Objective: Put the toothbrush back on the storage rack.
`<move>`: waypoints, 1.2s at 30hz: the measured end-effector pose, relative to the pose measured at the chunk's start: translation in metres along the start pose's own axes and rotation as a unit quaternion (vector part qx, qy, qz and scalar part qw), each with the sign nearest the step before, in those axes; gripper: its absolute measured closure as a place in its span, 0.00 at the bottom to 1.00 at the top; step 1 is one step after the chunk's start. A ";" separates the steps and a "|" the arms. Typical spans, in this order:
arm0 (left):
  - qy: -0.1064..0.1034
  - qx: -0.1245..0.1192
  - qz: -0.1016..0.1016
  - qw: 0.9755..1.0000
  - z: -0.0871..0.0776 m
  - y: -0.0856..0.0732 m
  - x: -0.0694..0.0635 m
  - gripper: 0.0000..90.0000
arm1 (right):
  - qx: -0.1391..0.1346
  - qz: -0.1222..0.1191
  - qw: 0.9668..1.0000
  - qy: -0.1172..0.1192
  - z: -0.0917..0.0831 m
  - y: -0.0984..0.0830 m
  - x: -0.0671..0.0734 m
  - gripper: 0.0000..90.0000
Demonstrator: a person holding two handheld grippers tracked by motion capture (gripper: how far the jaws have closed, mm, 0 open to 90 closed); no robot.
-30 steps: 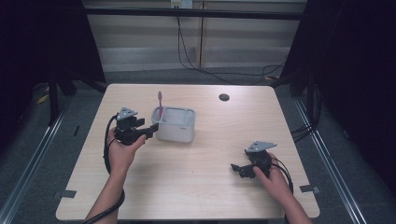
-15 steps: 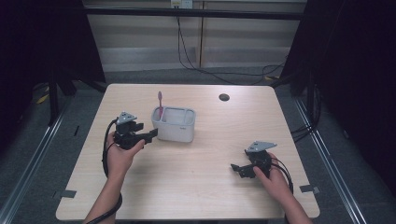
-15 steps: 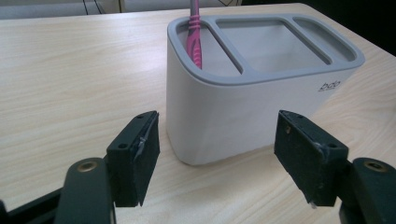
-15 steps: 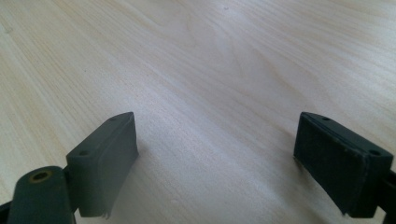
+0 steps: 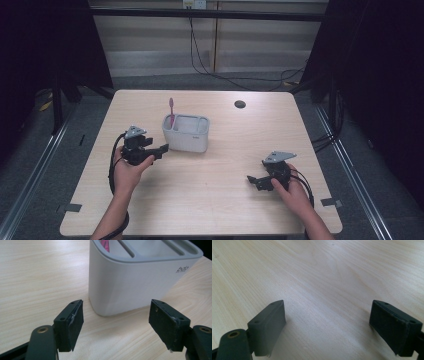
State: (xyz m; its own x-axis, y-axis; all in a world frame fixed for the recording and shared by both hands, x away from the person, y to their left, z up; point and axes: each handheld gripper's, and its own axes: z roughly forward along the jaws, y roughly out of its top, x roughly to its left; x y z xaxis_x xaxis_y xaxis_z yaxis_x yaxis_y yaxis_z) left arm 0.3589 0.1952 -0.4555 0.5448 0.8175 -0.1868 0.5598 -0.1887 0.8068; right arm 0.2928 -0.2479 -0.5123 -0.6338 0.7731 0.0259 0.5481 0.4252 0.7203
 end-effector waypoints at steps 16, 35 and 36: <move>0.004 0.023 0.010 1.000 0.001 -0.015 0.006 0.28 | 0.000 -0.001 1.000 -0.001 0.000 0.000 0.000 0.14; 0.007 0.044 0.020 0.999 0.004 -0.032 0.006 0.27 | -0.001 -0.001 1.000 -0.001 0.000 0.000 0.000 0.14; 0.007 0.046 0.023 0.999 0.004 -0.032 0.007 0.27 | 0.000 0.000 1.000 -0.001 0.000 0.000 0.000 0.14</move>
State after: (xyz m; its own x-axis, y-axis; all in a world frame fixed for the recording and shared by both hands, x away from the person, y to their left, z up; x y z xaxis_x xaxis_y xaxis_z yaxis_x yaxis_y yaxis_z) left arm 0.3470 0.2048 -0.4849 0.5618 0.8149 -0.1425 0.5903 -0.2742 0.7592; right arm 0.2928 -0.2477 -0.5124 -0.6331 0.7737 0.0246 0.5474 0.4250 0.7209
